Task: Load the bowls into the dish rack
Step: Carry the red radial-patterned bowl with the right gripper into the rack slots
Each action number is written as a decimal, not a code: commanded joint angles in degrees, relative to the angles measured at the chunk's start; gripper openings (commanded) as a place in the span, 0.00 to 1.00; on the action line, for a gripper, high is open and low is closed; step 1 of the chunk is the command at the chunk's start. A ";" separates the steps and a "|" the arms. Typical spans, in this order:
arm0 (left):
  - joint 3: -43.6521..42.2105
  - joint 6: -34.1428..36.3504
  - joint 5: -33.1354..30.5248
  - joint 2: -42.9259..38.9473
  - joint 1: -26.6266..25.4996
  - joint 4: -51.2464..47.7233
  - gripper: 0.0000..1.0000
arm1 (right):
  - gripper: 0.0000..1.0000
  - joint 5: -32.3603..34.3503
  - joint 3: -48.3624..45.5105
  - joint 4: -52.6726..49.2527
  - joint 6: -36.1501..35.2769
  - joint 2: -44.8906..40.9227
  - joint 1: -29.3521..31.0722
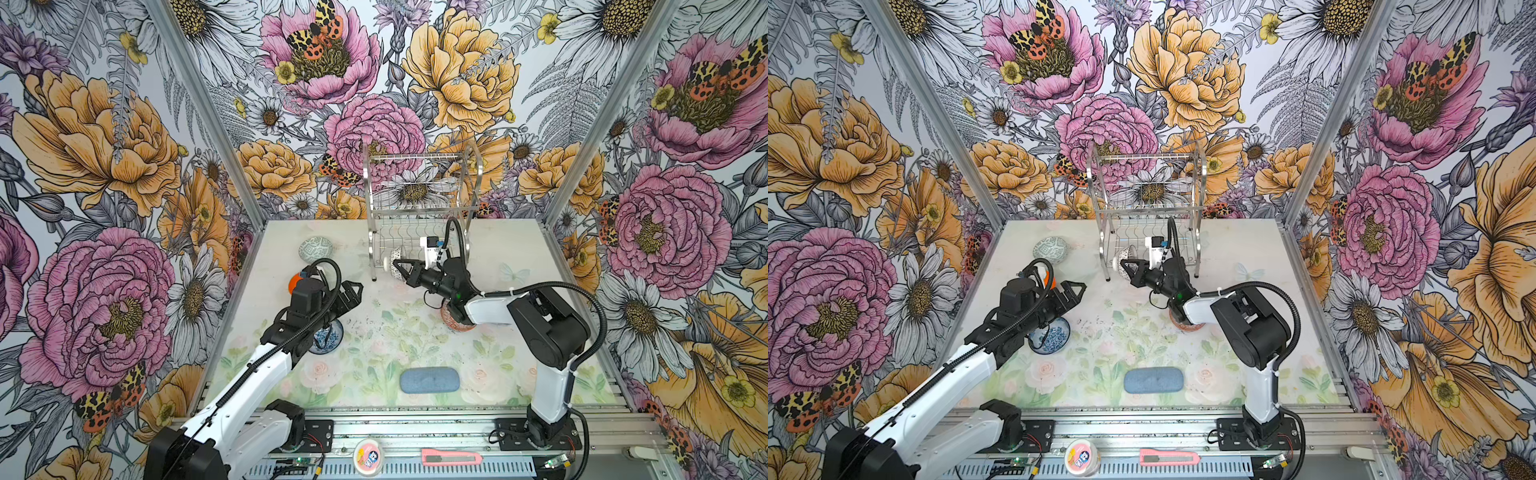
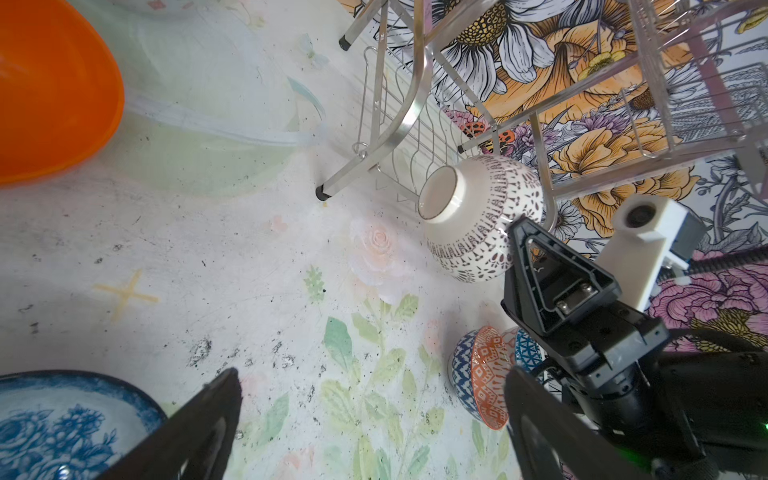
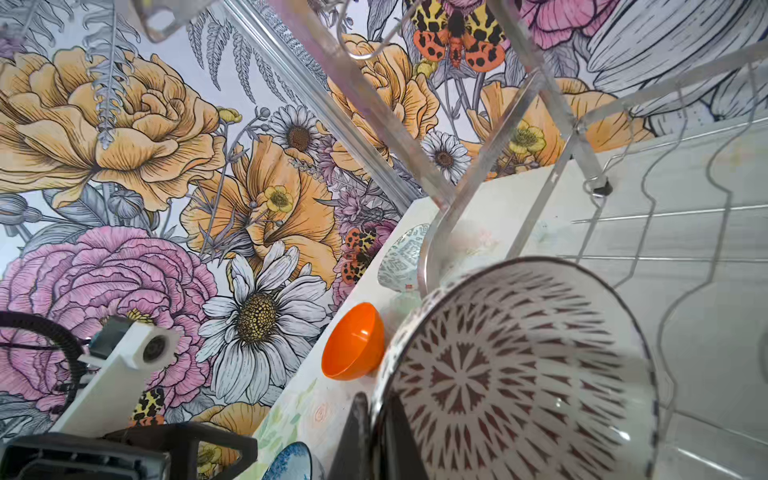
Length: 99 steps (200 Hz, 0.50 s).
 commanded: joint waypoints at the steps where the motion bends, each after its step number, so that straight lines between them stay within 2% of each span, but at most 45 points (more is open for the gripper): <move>1: 2.13 1.43 -0.88 0.49 -0.06 1.04 0.99 | 0.00 -1.99 3.69 10.12 3.10 1.03 -0.63; 99: 3.86 2.41 -0.80 3.40 0.06 1.42 0.99 | 0.00 -4.05 10.40 14.34 9.04 7.72 -2.70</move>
